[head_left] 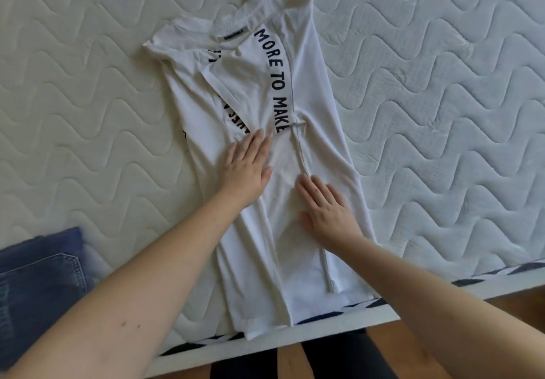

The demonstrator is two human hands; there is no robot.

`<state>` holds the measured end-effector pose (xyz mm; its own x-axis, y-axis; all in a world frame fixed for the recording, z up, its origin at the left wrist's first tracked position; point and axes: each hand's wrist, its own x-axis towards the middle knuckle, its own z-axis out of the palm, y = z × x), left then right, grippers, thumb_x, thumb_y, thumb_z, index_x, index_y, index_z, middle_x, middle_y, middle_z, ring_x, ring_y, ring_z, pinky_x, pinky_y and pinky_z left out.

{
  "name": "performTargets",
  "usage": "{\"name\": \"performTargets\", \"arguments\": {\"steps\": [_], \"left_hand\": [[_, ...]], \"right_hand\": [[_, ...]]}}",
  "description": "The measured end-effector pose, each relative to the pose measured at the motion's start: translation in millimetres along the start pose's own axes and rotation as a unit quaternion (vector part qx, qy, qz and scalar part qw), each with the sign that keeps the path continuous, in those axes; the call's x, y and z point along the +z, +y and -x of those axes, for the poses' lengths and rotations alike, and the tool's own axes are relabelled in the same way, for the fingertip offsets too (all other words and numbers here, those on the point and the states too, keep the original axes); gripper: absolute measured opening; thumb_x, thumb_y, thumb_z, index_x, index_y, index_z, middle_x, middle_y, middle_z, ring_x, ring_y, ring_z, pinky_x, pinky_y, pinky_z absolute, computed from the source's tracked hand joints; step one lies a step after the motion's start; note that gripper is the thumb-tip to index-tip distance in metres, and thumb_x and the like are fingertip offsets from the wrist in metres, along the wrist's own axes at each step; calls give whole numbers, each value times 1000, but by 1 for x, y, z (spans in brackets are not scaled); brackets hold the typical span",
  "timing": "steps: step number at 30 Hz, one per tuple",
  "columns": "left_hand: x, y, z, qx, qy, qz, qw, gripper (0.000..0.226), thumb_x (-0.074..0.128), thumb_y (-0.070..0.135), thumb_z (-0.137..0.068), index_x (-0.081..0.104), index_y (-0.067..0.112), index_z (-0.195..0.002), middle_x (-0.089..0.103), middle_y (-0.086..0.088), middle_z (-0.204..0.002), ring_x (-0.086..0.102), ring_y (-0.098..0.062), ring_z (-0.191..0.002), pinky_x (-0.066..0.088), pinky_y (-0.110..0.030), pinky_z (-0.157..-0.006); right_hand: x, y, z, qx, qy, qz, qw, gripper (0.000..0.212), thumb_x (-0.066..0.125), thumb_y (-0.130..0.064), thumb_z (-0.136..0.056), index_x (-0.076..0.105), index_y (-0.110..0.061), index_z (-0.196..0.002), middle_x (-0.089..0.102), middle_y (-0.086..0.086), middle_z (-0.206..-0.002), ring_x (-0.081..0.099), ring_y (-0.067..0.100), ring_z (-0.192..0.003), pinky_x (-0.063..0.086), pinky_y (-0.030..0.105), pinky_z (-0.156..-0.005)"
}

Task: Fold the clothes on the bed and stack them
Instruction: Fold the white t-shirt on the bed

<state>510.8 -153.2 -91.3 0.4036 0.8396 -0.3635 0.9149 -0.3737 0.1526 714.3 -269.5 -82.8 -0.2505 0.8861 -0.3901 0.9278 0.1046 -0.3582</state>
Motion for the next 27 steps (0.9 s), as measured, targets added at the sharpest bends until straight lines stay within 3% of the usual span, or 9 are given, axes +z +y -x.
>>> {"name": "performTargets", "arguments": {"steps": [7, 11, 14, 17, 21, 24, 26, 27], "left_hand": [[62, 70, 136, -7, -81, -22, 996, 65, 23, 42, -99, 1, 18, -156, -10, 0, -163, -7, -18, -150, -6, -40, -120], [77, 105, 183, -13, -68, -8, 998, 64, 50, 35, -95, 28, 15, -152, 20, -4, -161, 19, -22, -148, 19, -46, -119], [77, 116, 186, -34, -54, 17, 998, 66, 59, 28, -89, 36, 14, -149, 29, -5, -158, 27, -23, -146, 24, -47, -118], [78, 120, 187, -45, -30, 50, 997, 73, 65, 25, -80, 40, 13, -148, 30, -8, -157, 29, -26, -145, 25, -49, -117], [83, 128, 215, -92, -18, 74, 993, 86, 66, 28, -79, 25, 18, -154, 16, -15, -161, 21, -32, -147, 27, -51, -114], [86, 131, 242, -104, -61, 55, 991, 90, 61, 32, -86, 6, 22, -156, 5, -19, -160, 19, -35, -145, 29, -46, -111], [89, 129, 253, -87, -106, 25, 990, 88, 56, 34, -91, -3, 27, -155, -3, -19, -158, 17, -34, -144, 27, -41, -113], [88, 128, 257, -83, -120, 29, 989, 85, 57, 33, -91, 1, 28, -155, -1, -18, -157, 19, -34, -142, 26, -40, -114]], "right_hand": [[43, -19, 117, -11, -37, -38, 999, 65, 54, -20, -92, 31, -7, -152, 20, 8, -161, 19, 23, -149, 25, 39, -119], [55, -26, 143, -22, -10, -50, 998, 62, 62, -7, -86, 43, -4, -145, 35, 11, -155, 33, 25, -144, 40, 38, -110], [62, -15, 151, -23, 48, -18, 998, 63, 67, -5, -78, 53, -6, -139, 47, 9, -148, 50, 25, -132, 48, 38, -102], [71, -2, 163, 17, 93, 36, 995, 60, 63, -10, -80, 52, -6, -139, 53, 12, -141, 56, 28, -122, 47, 43, -97], [77, -6, 168, 35, 121, 65, 990, 30, 59, -5, -82, 63, -5, -111, 61, 9, -102, 62, 29, -92, 52, 40, -79], [68, -9, 163, 26, 100, 73, 992, 11, 66, -6, -83, 63, -4, -93, 59, 9, -84, 59, 30, -75, 52, 41, -67], [61, -7, 162, 17, 84, 84, 993, 12, 71, -6, -82, 62, -5, -89, 58, 8, -80, 57, 29, -72, 51, 41, -65], [58, -7, 164, 9, 80, 86, 993, 16, 73, -1, -78, 62, -6, -87, 57, 8, -77, 56, 29, -69, 50, 40, -64]]}}
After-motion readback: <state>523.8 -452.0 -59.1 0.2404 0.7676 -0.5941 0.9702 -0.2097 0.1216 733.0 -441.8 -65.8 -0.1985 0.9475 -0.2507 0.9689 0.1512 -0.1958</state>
